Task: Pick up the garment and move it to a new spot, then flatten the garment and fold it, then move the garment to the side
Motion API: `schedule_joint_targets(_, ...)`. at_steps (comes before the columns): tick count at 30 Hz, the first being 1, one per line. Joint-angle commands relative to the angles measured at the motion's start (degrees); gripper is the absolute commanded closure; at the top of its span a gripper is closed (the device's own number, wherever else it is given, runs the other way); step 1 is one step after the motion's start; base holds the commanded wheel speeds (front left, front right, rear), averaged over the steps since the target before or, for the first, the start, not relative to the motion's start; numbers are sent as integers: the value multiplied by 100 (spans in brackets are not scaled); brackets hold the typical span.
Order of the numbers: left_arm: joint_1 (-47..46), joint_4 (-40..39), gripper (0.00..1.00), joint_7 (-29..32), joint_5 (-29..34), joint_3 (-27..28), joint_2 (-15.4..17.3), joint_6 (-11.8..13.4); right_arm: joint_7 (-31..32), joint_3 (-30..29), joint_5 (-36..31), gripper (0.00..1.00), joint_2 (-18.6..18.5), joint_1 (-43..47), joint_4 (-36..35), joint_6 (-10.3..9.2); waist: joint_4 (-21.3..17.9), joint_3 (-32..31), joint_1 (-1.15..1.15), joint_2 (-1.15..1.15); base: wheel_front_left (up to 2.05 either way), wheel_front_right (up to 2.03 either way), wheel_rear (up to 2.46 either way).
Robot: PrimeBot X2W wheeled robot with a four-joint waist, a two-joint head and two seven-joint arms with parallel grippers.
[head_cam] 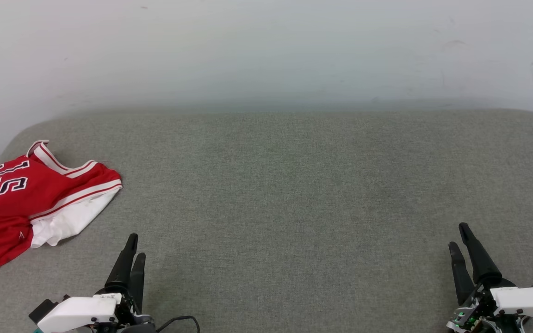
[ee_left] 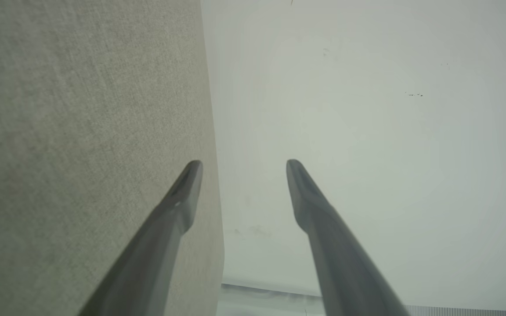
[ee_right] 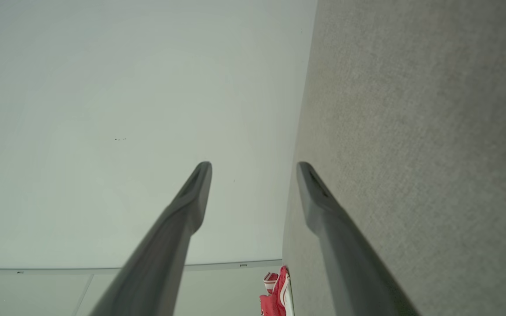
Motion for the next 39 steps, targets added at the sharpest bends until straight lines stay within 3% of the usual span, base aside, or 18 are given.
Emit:
schedule_joint_targets(1,-86,-130,0,-66,61,-18,7,-4,-66,44,-76,0,0,-72,-110,1,-3,1,0,0,0,0,0)
schedule_joint_targets(12,6,-194,0,-369,357,43,9,-6,-373,114,-479,0,1,-73,-84,1,-21,9,0,0,0,0,0)
schedule_joint_targets(18,30,-199,0,-520,949,249,10,-7,-525,52,-1023,0,2,-105,-71,1,-26,12,0,0,0,0,0)
schedule_joint_targets(31,-15,-618,0,-814,2139,836,12,53,-822,-57,-3222,0,3,-166,-730,1,-46,38,0,0,0,0,0)
schedule_joint_targets(39,121,-1320,0,-975,3065,660,13,1,-986,261,-4787,0,4,-181,-1388,1,-68,66,0,0,0,0,0)
